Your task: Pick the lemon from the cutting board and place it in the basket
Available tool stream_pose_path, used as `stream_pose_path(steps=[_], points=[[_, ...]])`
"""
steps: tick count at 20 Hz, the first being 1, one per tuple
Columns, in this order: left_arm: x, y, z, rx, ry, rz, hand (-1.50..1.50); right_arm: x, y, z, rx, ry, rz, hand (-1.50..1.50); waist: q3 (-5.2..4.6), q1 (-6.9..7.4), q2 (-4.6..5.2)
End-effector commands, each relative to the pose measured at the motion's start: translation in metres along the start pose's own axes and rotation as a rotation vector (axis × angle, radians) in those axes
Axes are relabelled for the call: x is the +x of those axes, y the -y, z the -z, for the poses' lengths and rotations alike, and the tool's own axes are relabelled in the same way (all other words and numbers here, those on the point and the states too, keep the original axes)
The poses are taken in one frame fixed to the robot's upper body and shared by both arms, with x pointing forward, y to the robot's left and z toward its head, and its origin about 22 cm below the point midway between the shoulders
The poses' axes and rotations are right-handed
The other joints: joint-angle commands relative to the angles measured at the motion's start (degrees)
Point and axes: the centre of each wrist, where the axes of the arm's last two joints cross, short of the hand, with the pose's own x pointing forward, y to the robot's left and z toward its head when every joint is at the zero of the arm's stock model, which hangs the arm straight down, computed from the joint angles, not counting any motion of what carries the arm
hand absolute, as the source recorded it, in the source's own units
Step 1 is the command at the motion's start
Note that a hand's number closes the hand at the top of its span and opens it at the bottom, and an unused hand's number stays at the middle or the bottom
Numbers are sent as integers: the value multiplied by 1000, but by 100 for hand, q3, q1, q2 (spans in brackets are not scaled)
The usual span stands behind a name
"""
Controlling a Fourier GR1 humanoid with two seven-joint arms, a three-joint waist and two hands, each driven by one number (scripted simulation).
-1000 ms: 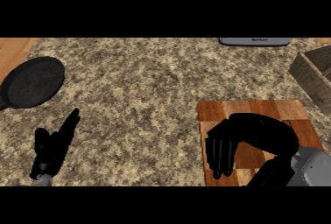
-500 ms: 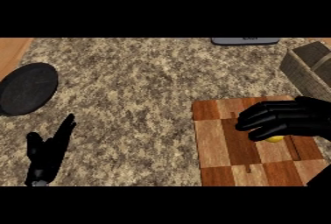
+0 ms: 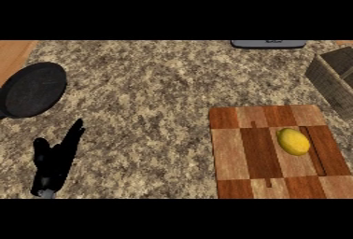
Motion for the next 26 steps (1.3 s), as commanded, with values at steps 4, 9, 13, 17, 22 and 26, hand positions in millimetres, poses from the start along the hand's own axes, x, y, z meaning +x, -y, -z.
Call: stream_pose_path(steps=[4, 9, 13, 17, 22, 26], points=[[-20, -1, -5, -32, -164, -15, 0, 24, 40, -16, 292, -114, -87, -150, -60, 159, 101], [-33, 10, -11, -27, -170, 6, 0, 27, 39, -14, 353, -159, -149, -150, -57, 164, 105], [-26, 13, -16, -52, -151, -3, 0, 10, 32, -15, 338, -152, -142, -150, -53, 257, 109], [-22, 16, -6, -33, -157, -17, 0, -1, 23, -18, 348, -107, -115, -150, -56, 130, 101], [-24, -1, -12, -41, -159, -3, 0, -30, -8, -15, 346, -104, -76, -150, -57, 182, 94], [-35, 5, -12, -19, -180, -6, 0, -47, -45, -5, 351, -67, -72, -150, -61, 124, 90]])
